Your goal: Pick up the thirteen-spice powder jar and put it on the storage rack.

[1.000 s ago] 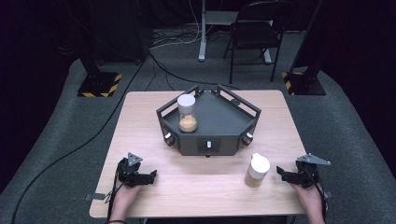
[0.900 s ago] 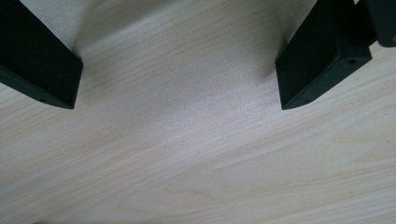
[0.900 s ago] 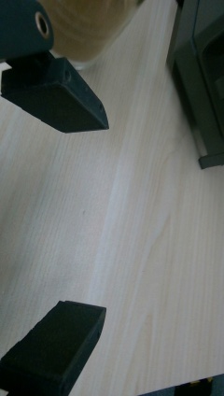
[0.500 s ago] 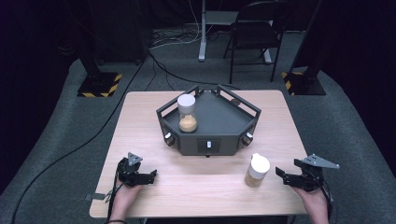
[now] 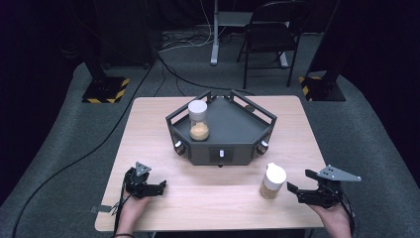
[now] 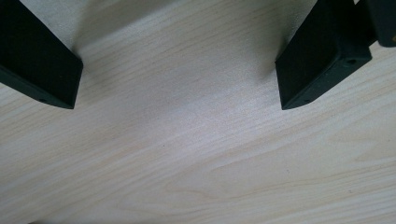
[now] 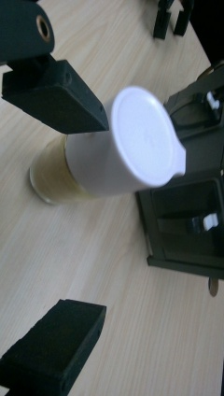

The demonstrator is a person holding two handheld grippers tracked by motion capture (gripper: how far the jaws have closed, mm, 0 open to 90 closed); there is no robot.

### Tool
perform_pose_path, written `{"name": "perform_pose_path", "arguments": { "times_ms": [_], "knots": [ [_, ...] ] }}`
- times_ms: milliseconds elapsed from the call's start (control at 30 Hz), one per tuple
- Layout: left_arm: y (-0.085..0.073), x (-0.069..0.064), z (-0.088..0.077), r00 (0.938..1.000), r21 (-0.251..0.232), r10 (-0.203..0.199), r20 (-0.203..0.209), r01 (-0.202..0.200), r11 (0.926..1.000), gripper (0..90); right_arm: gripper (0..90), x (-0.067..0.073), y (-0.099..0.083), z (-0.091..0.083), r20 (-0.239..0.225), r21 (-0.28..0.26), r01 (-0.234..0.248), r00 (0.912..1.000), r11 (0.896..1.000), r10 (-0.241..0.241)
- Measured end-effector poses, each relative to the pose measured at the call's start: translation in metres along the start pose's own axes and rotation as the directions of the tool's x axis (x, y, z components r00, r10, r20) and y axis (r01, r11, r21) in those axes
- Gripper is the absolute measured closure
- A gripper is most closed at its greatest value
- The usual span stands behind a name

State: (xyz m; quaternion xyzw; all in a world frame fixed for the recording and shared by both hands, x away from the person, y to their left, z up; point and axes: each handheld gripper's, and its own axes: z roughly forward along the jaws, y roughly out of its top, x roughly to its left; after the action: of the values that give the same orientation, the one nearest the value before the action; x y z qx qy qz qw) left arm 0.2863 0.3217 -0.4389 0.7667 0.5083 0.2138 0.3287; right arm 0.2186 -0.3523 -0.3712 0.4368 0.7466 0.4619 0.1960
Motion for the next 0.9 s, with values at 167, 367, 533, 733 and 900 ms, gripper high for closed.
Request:
{"name": "perform_pose_path", "arguments": {
  "times_ms": [167, 367, 533, 733, 900],
  "knots": [
    [0.0, 0.0, 0.0, 1.0, 0.0, 0.0, 0.0, 0.0, 1.0, 0.0, 9.0, 0.005, 0.002, 0.003, -0.041, -0.008, 0.015, 0.999, 1.0, -0.016],
    [0.0, 0.0, 0.0, 1.0, 0.0, 0.001, 0.0, -0.001, 1.0, 0.0, 8.9, 0.01, 0.0, 0.012, -0.073, -0.026, 0.021, 0.9971, 0.999, -0.023],
    [0.0, 0.0, 0.0, 1.0, 0.0, 0.0, 0.0, 0.0, 1.0, 0.0, 9.0, 0.017, -0.003, 0.026, -0.08, -0.026, 0.031, 0.9963, 0.999, -0.033],
    [0.0, 0.0, 0.0, 1.0, 0.0, 0.0, 0.0, 0.0, 1.0, 0.0, 10.1, 0.023, -0.013, 0.042, -0.068, -0.062, 0.011, 0.9976, 0.998, -0.015],
    [0.0, 0.0, 0.0, 1.0, 0.0, 0.0, 0.0, 0.0, 1.0, 0.0, 11.2, 0.025, -0.02, 0.053, -0.059, -0.078, -0.001, 0.9982, 0.997, -0.004]
  ]
}}
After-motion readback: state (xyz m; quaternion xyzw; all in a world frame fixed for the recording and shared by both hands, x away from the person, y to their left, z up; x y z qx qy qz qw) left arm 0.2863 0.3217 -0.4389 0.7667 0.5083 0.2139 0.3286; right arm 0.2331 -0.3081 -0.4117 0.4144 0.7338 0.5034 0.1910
